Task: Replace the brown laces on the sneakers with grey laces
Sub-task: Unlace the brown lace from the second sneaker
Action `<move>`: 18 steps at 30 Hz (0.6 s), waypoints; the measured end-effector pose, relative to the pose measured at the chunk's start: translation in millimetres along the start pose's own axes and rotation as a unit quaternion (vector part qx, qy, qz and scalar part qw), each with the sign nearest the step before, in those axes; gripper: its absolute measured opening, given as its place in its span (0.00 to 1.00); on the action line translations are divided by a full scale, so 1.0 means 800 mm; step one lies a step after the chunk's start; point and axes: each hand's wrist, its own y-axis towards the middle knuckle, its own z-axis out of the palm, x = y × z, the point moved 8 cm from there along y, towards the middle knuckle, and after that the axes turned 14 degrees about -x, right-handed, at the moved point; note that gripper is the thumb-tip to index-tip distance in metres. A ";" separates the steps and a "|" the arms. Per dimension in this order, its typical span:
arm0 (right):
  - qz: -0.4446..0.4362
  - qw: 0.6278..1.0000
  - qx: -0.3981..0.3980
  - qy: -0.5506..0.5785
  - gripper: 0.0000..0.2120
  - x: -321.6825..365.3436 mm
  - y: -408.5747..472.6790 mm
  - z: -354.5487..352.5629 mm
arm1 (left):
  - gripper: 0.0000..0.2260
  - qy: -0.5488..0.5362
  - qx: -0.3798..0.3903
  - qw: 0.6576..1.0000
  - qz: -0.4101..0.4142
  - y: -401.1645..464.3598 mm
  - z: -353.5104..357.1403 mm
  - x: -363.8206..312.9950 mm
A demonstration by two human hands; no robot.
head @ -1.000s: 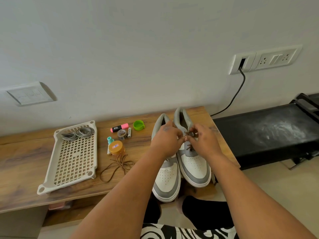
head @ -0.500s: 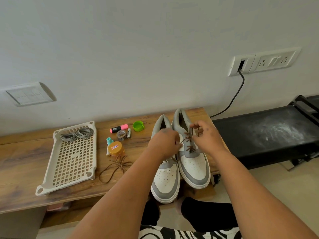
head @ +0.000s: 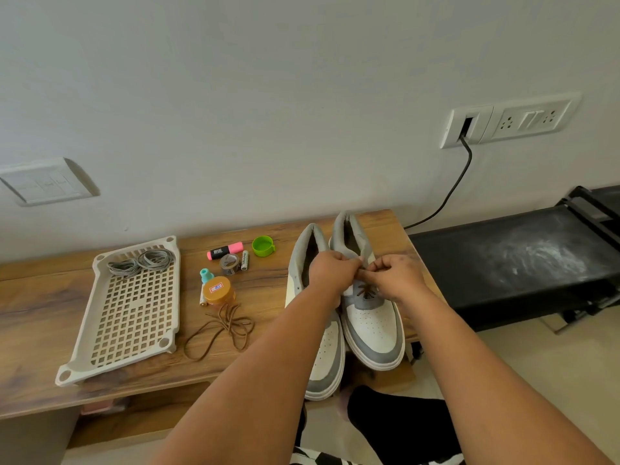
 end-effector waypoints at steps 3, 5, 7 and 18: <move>0.009 1.000 0.011 0.013 0.13 0.001 -0.001 0.000 | 0.06 -0.081 0.025 0.994 -0.073 -0.002 0.004 0.007; 0.007 1.000 0.007 0.009 0.12 0.002 -0.001 0.000 | 0.04 -0.110 0.034 0.987 -0.110 -0.006 0.007 0.012; -0.005 1.000 0.002 -0.002 0.11 0.005 -0.001 -0.001 | 0.03 -0.133 0.033 0.982 -0.132 -0.010 0.011 0.014; 0.221 0.930 0.112 0.270 0.08 -0.008 -0.014 0.007 | 0.09 -0.243 0.079 0.935 -0.245 -0.037 0.011 0.012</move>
